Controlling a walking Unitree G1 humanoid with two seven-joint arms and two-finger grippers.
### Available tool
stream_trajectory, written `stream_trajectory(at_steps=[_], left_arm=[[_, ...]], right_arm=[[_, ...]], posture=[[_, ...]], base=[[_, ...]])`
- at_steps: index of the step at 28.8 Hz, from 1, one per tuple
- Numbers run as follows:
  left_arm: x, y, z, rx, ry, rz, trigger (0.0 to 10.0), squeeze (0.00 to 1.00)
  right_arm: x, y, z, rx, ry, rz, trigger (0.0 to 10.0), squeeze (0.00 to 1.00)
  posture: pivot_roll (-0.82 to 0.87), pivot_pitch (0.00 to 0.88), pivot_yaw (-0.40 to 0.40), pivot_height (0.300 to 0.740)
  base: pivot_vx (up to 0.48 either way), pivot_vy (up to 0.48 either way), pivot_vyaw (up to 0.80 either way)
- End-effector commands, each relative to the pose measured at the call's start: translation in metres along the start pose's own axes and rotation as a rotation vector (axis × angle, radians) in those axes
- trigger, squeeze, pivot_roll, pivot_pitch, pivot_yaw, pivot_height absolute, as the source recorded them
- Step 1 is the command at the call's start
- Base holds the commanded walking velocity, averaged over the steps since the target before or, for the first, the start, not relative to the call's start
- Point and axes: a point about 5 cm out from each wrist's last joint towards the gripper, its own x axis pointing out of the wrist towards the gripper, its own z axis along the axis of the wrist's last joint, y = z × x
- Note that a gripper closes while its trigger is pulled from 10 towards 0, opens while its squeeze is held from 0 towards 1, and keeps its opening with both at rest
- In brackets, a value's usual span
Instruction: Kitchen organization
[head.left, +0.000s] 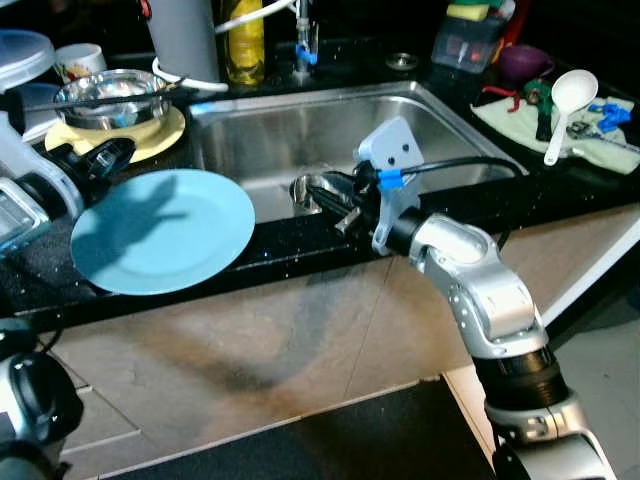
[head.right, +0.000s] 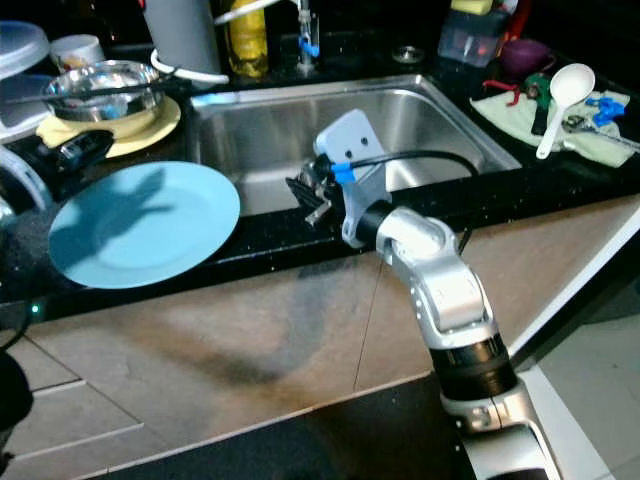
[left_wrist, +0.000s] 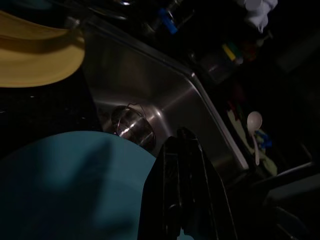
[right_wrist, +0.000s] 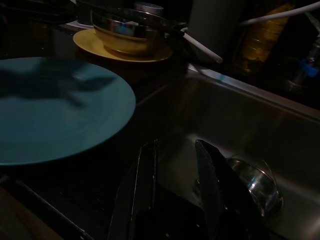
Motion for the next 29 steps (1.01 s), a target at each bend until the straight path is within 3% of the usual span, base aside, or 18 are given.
stream_trajectory(at_steps=[1, 5, 6, 8, 9, 10, 11, 13, 19, 25, 29], left_arm=[[-0.002, -0.001, 0.002, 0.046, 0.005, 0.023, 0.0, 0.0], [-0.006, 0.001, 0.005, 0.131, 0.015, 0.055, 0.0, 0.0], [-0.01, 0.001, 0.008, 0.19, 0.019, 0.057, 0.0, 0.0], [-0.013, 0.0, 0.01, 0.229, 0.024, 0.057, 0.0, 0.0], [-0.018, 0.001, 0.011, 0.287, 0.055, 0.062, 9.4, 0.0], [-0.018, 0.001, 0.011, 0.287, 0.055, 0.062, 9.4, 0.0], [-0.024, 0.001, 0.011, 0.375, 0.097, 0.067, 10.0, 0.0], [-0.032, 0.001, 0.012, 0.506, 0.143, 0.069, 10.0, 0.0], [-0.034, -0.002, 0.019, 0.689, 0.043, 0.054, 10.0, 0.0], [-0.046, 0.009, 0.017, 0.747, 0.056, 0.076, 10.0, 0.0], [-0.052, 0.018, 0.015, 0.773, 0.09, 0.119, 10.0, 0.0]], right_arm=[[-0.001, -0.002, 0.002, -0.006, -0.008, -0.009, 10.0, 0.0], [-0.001, -0.002, 0.0, 0.115, -0.027, -0.021, 10.0, 0.0], [-0.001, -0.003, 0.0, 0.198, -0.052, -0.035, 10.0, 0.27], [-0.001, -0.004, -0.001, 0.252, -0.069, -0.043, 10.0, 0.27], [0.001, -0.005, -0.002, 0.289, -0.073, -0.045, 10.0, 1.0], [0.001, -0.005, -0.002, 0.289, -0.073, -0.045, 10.0, 1.0], [0.004, -0.006, -0.004, 0.345, -0.081, -0.052, 10.0, 1.0], [0.015, -0.008, -0.008, 0.416, -0.089, -0.044, 10.0, 1.0], [0.046, -0.005, -0.021, 0.589, -0.047, -0.021, 10.0, 1.0], [0.071, 0.012, -0.034, 0.628, 0.08, 0.054, 10.0, 1.0], [0.08, 0.011, -0.034, 0.597, 0.108, 0.031, 10.0, 1.0]], posture=[[-0.05, 0.186, 0.001, 0.74], [-0.05, 0.184, 0.002, 0.74], [-0.05, 0.184, 0.002, 0.74], [-0.05, 0.184, 0.002, 0.74], [-0.05, 0.184, 0.002, 0.74], [-0.05, 0.184, 0.002, 0.74], [-0.05, 0.188, 0.001, 0.74], [-0.05, 0.189, -0.003, 0.74], [-0.04, 0.192, -0.011, 0.74], [-0.03, 0.202, -0.025, 0.74], [-0.03, 0.208, -0.037, 0.74]], base=[[0.0, 0.0, 0.0], [0.0, 0.0, 0.0], [0.0, 0.0, 0.0], [0.0, 0.0, 0.0], [0.0, 0.0, 0.0], [0.0, 0.0, 0.0], [0.0, 0.0, 0.0], [0.0, 0.0, 0.0], [0.0, 0.0, 0.0], [0.0, 0.0, 0.0], [0.0, 0.0, 0.0]])
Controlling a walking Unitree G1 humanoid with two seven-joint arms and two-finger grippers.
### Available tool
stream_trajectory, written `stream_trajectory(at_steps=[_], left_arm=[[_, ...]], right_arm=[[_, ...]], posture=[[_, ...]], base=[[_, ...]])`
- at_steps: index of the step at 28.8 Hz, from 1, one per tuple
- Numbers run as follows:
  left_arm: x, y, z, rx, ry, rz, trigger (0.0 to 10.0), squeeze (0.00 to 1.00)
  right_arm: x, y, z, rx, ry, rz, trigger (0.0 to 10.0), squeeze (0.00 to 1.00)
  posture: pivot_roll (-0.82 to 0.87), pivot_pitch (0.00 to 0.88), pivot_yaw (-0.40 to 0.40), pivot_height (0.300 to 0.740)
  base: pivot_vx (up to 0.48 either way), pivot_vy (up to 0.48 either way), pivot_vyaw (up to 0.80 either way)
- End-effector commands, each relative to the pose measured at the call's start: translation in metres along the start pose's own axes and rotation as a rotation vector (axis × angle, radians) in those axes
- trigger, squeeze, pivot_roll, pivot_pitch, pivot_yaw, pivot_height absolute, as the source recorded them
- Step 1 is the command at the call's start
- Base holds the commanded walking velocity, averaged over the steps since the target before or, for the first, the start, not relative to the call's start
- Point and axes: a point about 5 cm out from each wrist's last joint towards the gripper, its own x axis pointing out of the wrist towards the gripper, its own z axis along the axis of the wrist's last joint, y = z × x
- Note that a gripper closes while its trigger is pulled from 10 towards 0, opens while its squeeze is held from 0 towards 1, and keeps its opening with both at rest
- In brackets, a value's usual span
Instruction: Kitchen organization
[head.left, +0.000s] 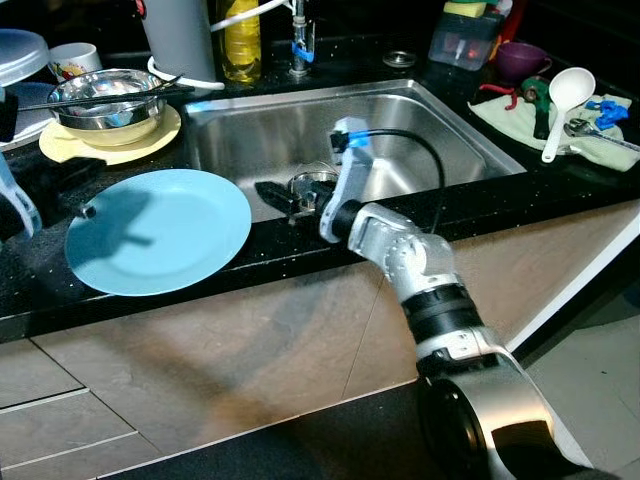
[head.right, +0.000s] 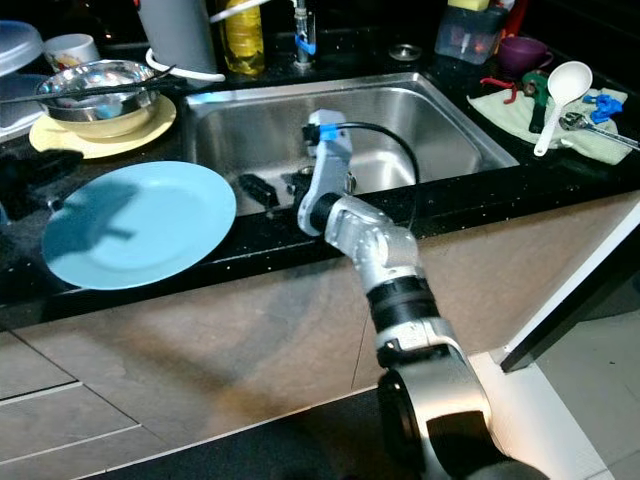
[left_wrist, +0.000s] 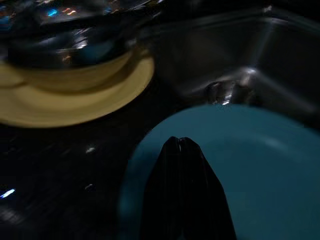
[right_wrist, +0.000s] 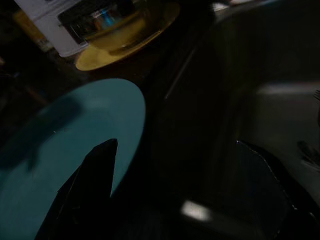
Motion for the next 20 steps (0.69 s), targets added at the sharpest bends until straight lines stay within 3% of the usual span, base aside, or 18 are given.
stream_trajectory(at_steps=[1, 5, 6, 7, 13, 20], left_arm=[[-0.005, 0.004, -0.001, 0.038, 0.023, 0.012, 10.0, 0.0], [-0.007, 0.004, -0.003, 0.029, 0.03, 0.003, 10.0, 0.0], [-0.009, 0.004, -0.004, 0.024, 0.034, -0.004, 10.0, 0.0], [-0.011, 0.004, -0.005, 0.022, 0.038, -0.01, 10.0, 0.0], [-0.019, 0.001, -0.01, -0.06, 0.043, -0.066, 10.0, 0.0], [-0.02, 0.0, -0.017, -0.072, 0.072, -0.059, 10.0, 0.0]], right_arm=[[0.005, 0.001, 0.003, -0.037, -0.001, -0.014, 10.0, 1.0], [0.008, 0.0, 0.009, -0.075, -0.022, -0.037, 10.0, 1.0], [0.009, -0.001, 0.012, -0.08, -0.032, -0.042, 10.0, 0.72], [0.01, -0.001, 0.015, -0.082, -0.036, -0.042, 10.0, 0.0], [0.014, 0.008, 0.006, 0.09, 0.016, 0.107, 10.0, 0.0], [0.017, 0.019, -0.008, 0.174, 0.089, 0.211, 10.0, 0.0]], posture=[[-0.03, 0.211, -0.041, 0.74], [-0.03, 0.212, -0.044, 0.74], [-0.03, 0.212, -0.048, 0.74], [-0.02, 0.211, -0.049, 0.74], [-0.03, 0.204, -0.054, 0.74], [-0.03, 0.199, -0.058, 0.74]], base=[[0.0, 0.0, 0.0], [0.0, 0.0, 0.0], [0.0, 0.0, 0.0], [0.0, 0.0, 0.0], [0.0, 0.0, 0.0], [0.0, 0.0, 0.0]])
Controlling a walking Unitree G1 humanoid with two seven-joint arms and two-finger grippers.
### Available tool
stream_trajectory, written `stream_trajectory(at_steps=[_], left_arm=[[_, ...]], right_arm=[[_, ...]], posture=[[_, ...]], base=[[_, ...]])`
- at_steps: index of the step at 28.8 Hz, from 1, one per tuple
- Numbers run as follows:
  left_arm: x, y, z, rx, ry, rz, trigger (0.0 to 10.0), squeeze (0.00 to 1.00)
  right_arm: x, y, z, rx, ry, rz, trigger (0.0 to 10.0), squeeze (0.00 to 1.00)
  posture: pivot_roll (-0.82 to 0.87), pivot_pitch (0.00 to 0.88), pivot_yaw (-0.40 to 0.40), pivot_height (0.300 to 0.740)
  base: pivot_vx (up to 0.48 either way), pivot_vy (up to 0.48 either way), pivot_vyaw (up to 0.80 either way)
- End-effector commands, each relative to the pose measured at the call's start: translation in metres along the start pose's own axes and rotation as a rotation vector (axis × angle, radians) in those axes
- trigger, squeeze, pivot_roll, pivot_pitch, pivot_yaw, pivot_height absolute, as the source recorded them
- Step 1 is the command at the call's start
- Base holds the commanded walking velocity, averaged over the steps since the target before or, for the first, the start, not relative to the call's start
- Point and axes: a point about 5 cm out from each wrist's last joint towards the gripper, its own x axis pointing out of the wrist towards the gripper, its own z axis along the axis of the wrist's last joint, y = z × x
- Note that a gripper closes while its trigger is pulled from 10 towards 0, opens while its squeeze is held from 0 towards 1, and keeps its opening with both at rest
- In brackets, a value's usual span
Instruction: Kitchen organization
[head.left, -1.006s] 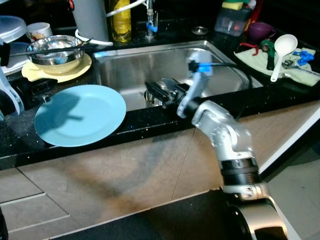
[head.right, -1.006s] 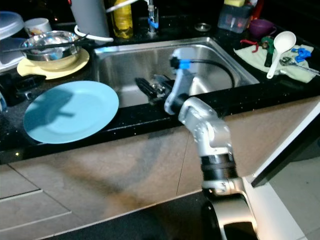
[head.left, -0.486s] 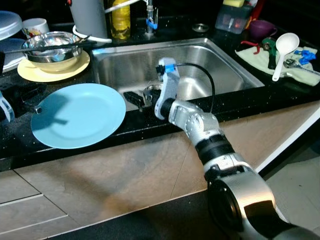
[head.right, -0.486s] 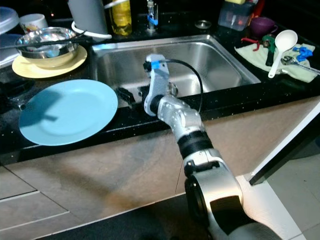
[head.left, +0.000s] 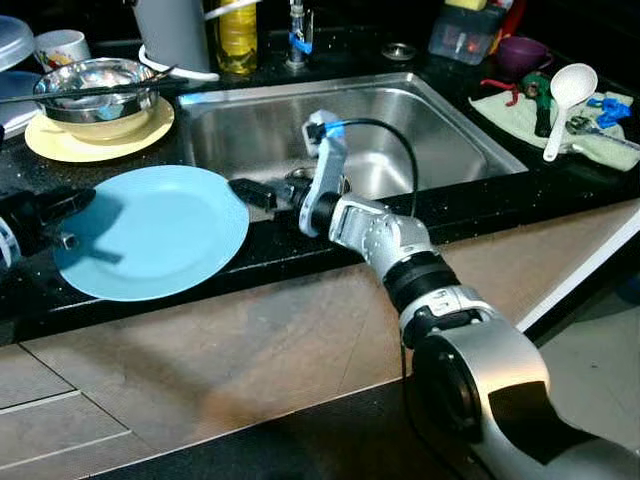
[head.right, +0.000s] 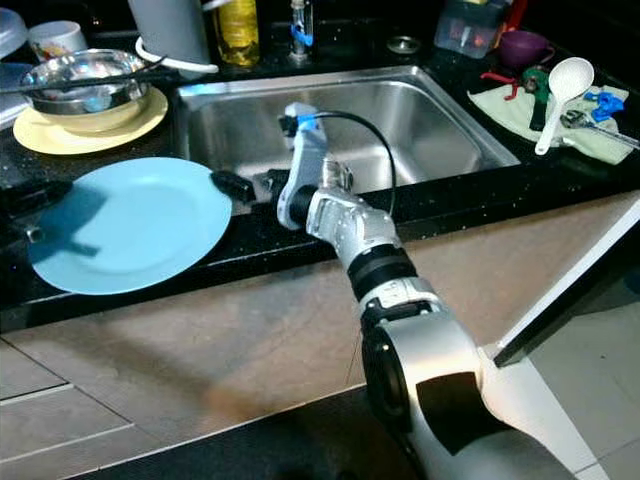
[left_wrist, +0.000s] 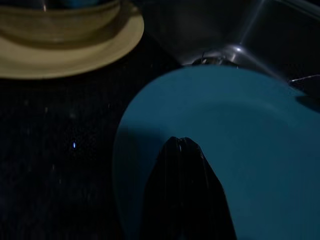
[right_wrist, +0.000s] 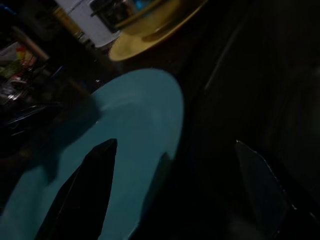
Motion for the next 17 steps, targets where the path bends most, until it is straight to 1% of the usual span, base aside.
stream_trajectory(at_steps=[1, 4, 5, 6, 7, 8, 17], left_arm=[[-0.004, 0.0, 0.001, -0.01, -0.004, 0.003, 10.0, 0.0], [-0.004, 0.0, 0.0, -0.014, -0.005, -0.002, 10.0, 0.0], [-0.004, 0.0, -0.001, -0.015, 0.0, -0.003, 10.0, 0.0], [-0.003, 0.0, -0.001, -0.017, 0.004, -0.002, 10.0, 0.0], [-0.003, 0.0, -0.001, -0.017, 0.004, -0.002, 10.0, 0.0], [-0.003, 0.0, -0.002, -0.018, 0.006, -0.002, 10.0, 0.0], [-0.001, -0.003, -0.005, -0.024, 0.017, -0.007, 10.0, 0.0]], right_arm=[[0.005, 0.006, -0.008, 0.04, 0.042, 0.048, 10.0, 0.0], [0.006, 0.007, -0.011, 0.037, 0.063, 0.058, 10.0, 0.0], [0.007, 0.008, -0.014, 0.025, 0.082, 0.064, 10.0, 0.0], [0.008, 0.008, -0.016, -0.008, 0.104, 0.067, 10.0, 0.0], [0.008, 0.008, -0.016, -0.008, 0.104, 0.067, 10.0, 0.0], [0.009, 0.009, -0.018, -0.032, 0.119, 0.069, 10.0, 0.0], [0.013, 0.016, -0.019, -0.038, 0.146, 0.112, 10.0, 0.0]], posture=[[-0.03, 0.199, -0.058, 0.74], [-0.03, 0.199, -0.058, 0.74], [-0.03, 0.2, -0.058, 0.74], [-0.03, 0.2, -0.058, 0.74], [-0.03, 0.2, -0.058, 0.74], [-0.03, 0.2, -0.058, 0.74], [-0.03, 0.207, -0.061, 0.74]], base=[[0.0, 0.0, 0.0], [0.0, 0.0, 0.0], [0.0, 0.0, 0.0], [0.0, 0.0, 0.0], [0.0, 0.0, 0.0], [0.0, 0.0, 0.0], [0.0, 0.0, 0.0]])
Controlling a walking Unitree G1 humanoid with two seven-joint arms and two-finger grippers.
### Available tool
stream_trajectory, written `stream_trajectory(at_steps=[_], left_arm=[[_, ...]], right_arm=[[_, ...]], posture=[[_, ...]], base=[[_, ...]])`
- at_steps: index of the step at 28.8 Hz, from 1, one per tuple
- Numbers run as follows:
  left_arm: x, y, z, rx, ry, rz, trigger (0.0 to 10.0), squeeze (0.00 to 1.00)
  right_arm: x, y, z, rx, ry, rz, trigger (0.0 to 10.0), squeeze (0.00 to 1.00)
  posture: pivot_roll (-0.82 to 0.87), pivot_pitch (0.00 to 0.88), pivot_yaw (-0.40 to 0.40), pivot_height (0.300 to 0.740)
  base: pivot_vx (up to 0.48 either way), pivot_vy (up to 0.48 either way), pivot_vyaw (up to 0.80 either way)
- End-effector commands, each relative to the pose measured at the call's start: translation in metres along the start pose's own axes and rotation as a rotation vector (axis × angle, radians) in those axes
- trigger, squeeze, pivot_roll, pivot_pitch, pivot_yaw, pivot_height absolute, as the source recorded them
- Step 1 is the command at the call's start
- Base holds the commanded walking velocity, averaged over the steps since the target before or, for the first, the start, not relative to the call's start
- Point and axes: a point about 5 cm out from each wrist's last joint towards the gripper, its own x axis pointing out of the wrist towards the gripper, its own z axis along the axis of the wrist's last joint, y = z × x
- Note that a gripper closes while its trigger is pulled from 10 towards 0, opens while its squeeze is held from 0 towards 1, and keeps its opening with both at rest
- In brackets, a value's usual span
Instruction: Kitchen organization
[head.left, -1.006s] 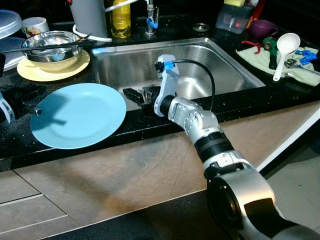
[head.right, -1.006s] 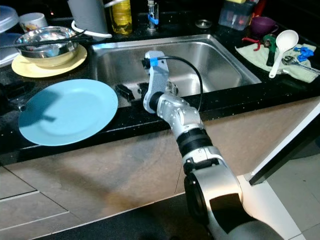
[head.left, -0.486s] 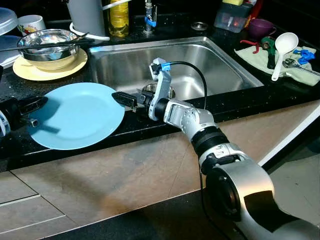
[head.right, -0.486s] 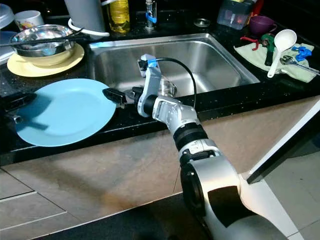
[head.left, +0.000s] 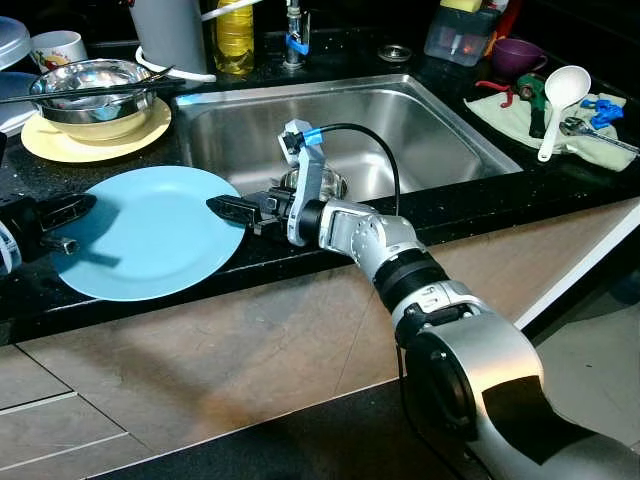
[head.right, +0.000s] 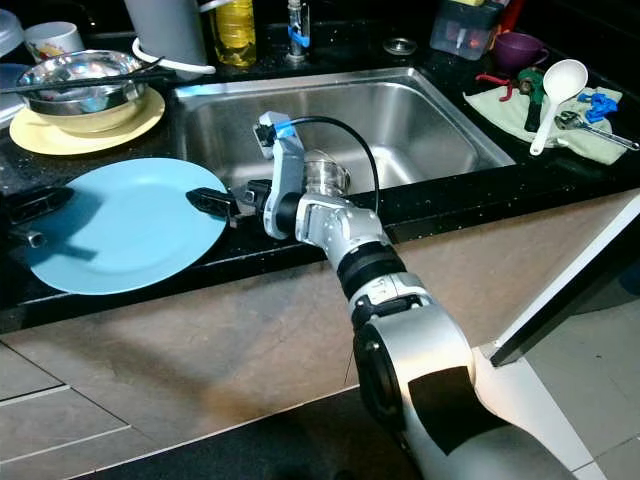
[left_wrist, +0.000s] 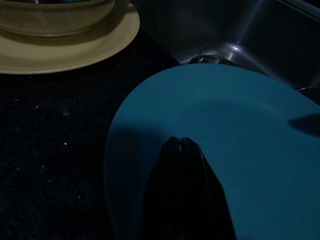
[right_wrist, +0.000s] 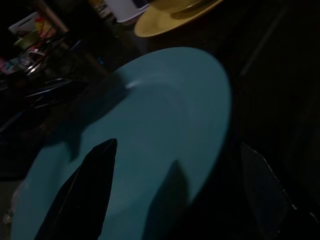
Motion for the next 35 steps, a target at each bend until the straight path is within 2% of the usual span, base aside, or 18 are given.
stream_trajectory(at_steps=[1, 3, 4, 5, 6, 19, 26, 27, 32, 35], left_arm=[[0.0, -0.003, -0.003, -0.012, 0.004, -0.016, 10.0, 0.0], [0.001, -0.004, -0.003, -0.019, -0.007, -0.022, 10.0, 0.0], [0.001, -0.004, -0.002, -0.022, -0.009, -0.023, 10.0, 0.0], [0.001, -0.004, -0.002, -0.023, -0.009, -0.023, 10.0, 0.0], [0.002, -0.004, -0.003, -0.023, -0.007, -0.022, 10.0, 0.0], [0.002, -0.004, -0.003, -0.028, -0.014, -0.014, 10.0, 0.0], [0.005, -0.005, 0.01, -0.036, -0.093, -0.006, 10.0, 0.0], [0.006, -0.006, 0.017, -0.058, -0.141, -0.019, 10.0, 0.0], [0.007, -0.007, 0.02, -0.069, -0.172, -0.034, 10.0, 0.0], [0.011, -0.012, 0.024, -0.087, -0.203, -0.061, 10.0, 0.0]], right_arm=[[0.004, 0.003, -0.012, 0.013, 0.064, 0.029, 10.0, 0.0], [0.005, 0.006, -0.014, 0.029, 0.069, 0.062, 9.7, 0.0], [0.006, 0.006, -0.015, 0.045, 0.068, 0.072, 8.1, 0.0], [0.006, 0.007, -0.015, 0.055, 0.066, 0.076, 4.3, 0.0], [0.006, 0.007, -0.016, 0.073, 0.064, 0.081, 0.0, 0.0], [0.003, 0.002, -0.017, 0.104, 0.052, 0.06, 0.0, 0.0], [-0.003, -0.005, -0.009, 0.146, -0.012, 0.016, 0.0, 0.0], [-0.008, -0.009, -0.003, 0.179, -0.061, -0.004, 0.0, 0.0], [-0.017, -0.017, 0.008, 0.209, -0.127, -0.039, 0.0, 0.0], [-0.038, -0.034, 0.024, 0.231, -0.225, -0.138, 0.0, 0.0]], posture=[[-0.03, 0.207, -0.06, 0.74], [-0.03, 0.208, -0.061, 0.74], [-0.03, 0.208, -0.061, 0.74], [-0.03, 0.207, -0.061, 0.74], [-0.03, 0.207, -0.059, 0.74], [-0.04, 0.205, -0.058, 0.74], [-0.04, 0.203, -0.052, 0.74], [-0.04, 0.203, -0.052, 0.74], [-0.04, 0.205, -0.05, 0.74], [-0.04, 0.206, -0.048, 0.74]], base=[[0.0, 0.0, 0.0], [0.0, 0.0, 0.0], [0.0, 0.0, 0.0], [0.0, 0.0, 0.0], [0.0, 0.0, 0.0], [0.0, 0.0, 0.0], [0.0, 0.0, 0.0], [0.0, 0.0, 0.0], [0.0, 0.0, 0.0], [0.0, 0.0, 0.0]])
